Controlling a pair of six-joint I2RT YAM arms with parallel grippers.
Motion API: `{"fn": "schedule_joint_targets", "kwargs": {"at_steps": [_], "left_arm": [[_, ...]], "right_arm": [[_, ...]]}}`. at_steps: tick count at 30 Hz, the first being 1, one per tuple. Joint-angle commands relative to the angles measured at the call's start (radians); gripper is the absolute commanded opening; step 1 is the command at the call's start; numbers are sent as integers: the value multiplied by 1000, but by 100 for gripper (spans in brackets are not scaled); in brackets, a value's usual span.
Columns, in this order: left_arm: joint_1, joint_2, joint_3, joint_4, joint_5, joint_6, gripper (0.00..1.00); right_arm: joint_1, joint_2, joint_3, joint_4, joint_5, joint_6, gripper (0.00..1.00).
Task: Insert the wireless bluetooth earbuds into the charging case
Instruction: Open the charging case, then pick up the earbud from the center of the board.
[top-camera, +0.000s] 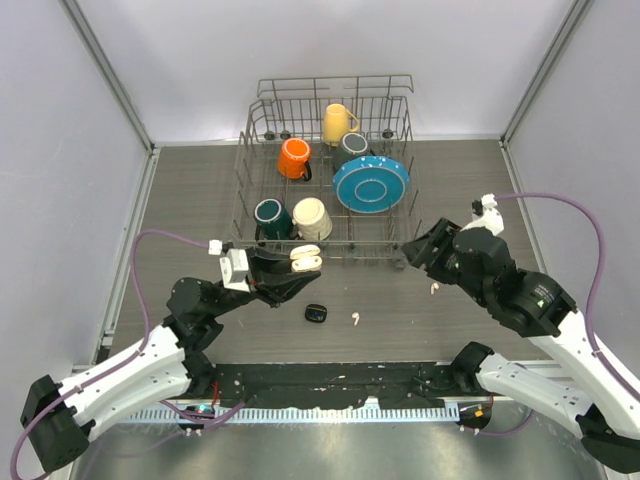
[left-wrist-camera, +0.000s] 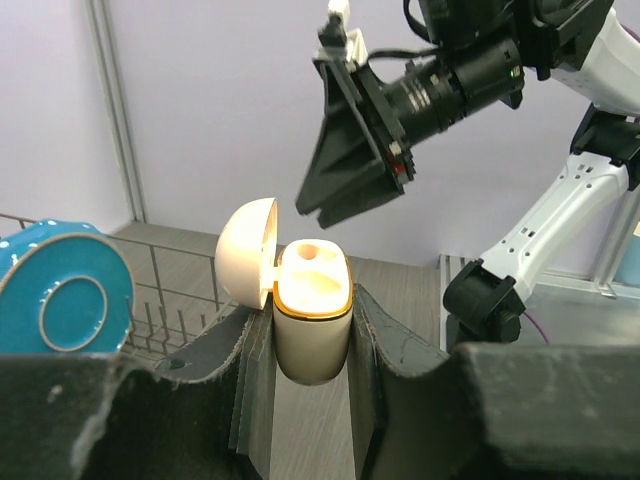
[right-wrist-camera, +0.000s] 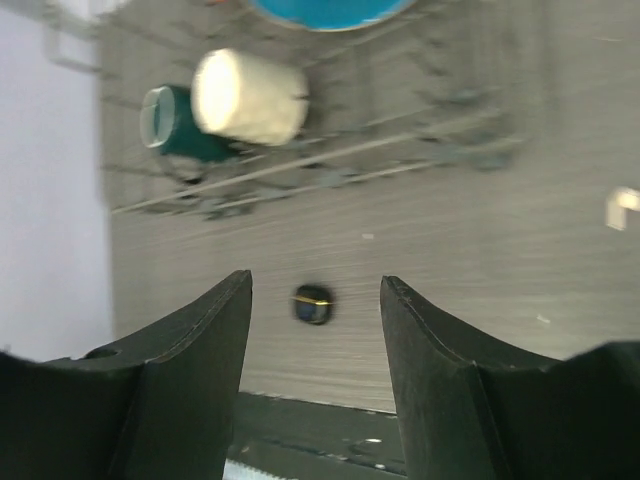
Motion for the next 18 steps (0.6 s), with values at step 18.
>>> {"fn": "schedule_joint_targets", "kwargs": {"at_steps": [18], "left_arm": [[-1, -51, 21, -103, -9, 89, 0]], "right_arm": [[-24, 58, -249, -48, -58, 2, 50]]}}
